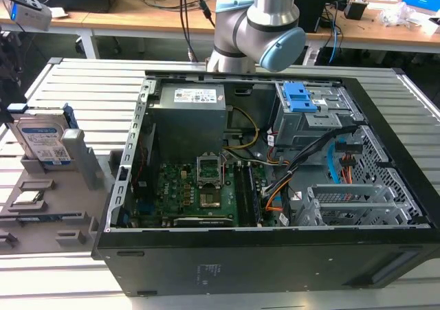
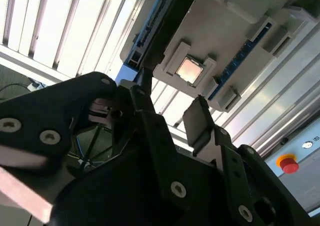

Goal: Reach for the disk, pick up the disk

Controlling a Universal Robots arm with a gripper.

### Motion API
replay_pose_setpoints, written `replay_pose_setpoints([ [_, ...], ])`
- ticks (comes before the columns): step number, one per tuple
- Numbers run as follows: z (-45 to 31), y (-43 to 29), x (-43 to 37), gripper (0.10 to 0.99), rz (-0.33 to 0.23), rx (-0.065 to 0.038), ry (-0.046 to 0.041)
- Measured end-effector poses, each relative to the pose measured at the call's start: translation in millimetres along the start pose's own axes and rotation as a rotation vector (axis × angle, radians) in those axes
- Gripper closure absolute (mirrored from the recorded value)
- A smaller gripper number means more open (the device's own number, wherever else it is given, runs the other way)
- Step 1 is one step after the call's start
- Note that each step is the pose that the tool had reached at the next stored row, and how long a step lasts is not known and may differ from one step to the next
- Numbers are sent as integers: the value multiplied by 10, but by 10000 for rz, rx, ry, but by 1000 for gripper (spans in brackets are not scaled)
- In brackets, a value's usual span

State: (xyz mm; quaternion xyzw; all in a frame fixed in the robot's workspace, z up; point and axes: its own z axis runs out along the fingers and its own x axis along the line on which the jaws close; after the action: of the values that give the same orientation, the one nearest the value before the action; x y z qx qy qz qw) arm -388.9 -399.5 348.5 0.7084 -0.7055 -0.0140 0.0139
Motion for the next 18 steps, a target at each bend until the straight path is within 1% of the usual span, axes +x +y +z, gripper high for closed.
replay_pose_setpoints([
  [1,0,0,0,549,0,1,0],
  [2,1,0,0,486,0,1,0],
  [8,3,0,-8,486,1,3,-2],
  [10,1,0,-34,486,0,1,0],
  [14,1,-1,-114,486,0,1,3],
  [18,1,2,-154,486,0,1,4],
])
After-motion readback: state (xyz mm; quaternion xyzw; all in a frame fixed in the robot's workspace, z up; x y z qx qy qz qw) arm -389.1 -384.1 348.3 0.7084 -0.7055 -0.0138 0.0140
